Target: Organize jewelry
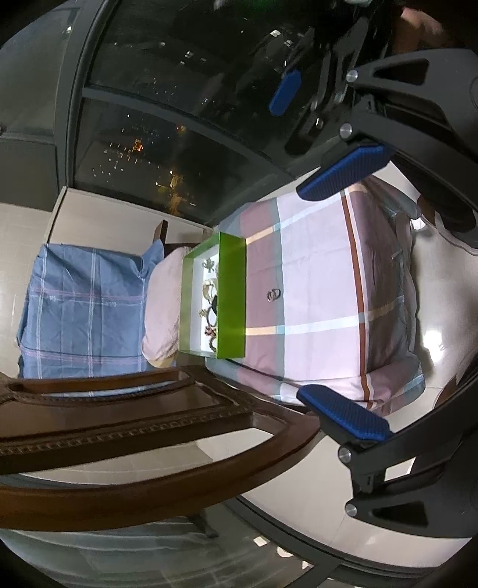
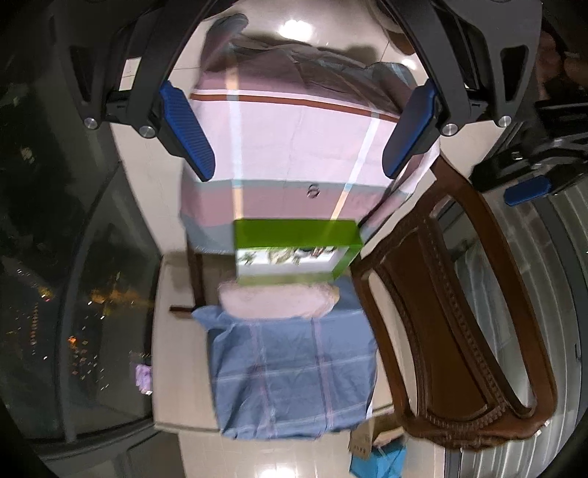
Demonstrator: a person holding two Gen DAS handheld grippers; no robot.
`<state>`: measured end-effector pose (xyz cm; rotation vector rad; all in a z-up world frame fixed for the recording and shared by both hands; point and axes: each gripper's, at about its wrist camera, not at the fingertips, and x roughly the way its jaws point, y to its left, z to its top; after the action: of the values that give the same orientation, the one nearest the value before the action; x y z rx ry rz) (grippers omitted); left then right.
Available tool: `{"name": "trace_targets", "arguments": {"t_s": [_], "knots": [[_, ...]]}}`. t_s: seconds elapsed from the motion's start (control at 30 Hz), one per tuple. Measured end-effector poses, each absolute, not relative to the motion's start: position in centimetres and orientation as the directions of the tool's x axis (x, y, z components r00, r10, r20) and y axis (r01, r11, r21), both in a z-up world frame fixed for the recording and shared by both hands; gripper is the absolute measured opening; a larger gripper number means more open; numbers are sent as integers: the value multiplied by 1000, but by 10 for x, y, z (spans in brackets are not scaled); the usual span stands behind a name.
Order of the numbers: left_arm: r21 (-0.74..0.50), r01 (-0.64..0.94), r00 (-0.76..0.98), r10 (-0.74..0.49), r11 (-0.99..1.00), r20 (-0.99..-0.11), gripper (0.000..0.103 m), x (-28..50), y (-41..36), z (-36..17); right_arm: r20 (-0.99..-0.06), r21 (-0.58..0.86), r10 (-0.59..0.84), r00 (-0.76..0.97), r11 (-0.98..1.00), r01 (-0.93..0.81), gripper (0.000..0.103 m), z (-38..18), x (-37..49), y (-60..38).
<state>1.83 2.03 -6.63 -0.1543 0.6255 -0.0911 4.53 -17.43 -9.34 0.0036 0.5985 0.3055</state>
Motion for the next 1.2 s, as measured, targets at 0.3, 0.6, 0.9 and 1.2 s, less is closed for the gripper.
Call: {"name": "trace_targets", "arguments": {"t_s": [0.3, 0.6, 0.9, 1.2], "knots": [[-208, -1, 781, -129, 978, -611, 99, 43, 46, -87, -706, 52, 270, 655, 942, -333, 71, -189, 174, -118], [-219, -29, 737, -127, 975, -664, 99, 81, 69, -115, -798, 39, 254, 546, 926, -375, 50, -242, 252, -72], [-216, -32, 714, -129, 976, -688, 99, 102, 72, -125, -812, 40, 263, 520, 916, -400, 22, -260, 268, -62], [-185, -29, 692, -114, 982, -713, 99, 126, 55, -132, -767, 106, 331, 550, 910, -400, 19, -223, 248, -95]]}}
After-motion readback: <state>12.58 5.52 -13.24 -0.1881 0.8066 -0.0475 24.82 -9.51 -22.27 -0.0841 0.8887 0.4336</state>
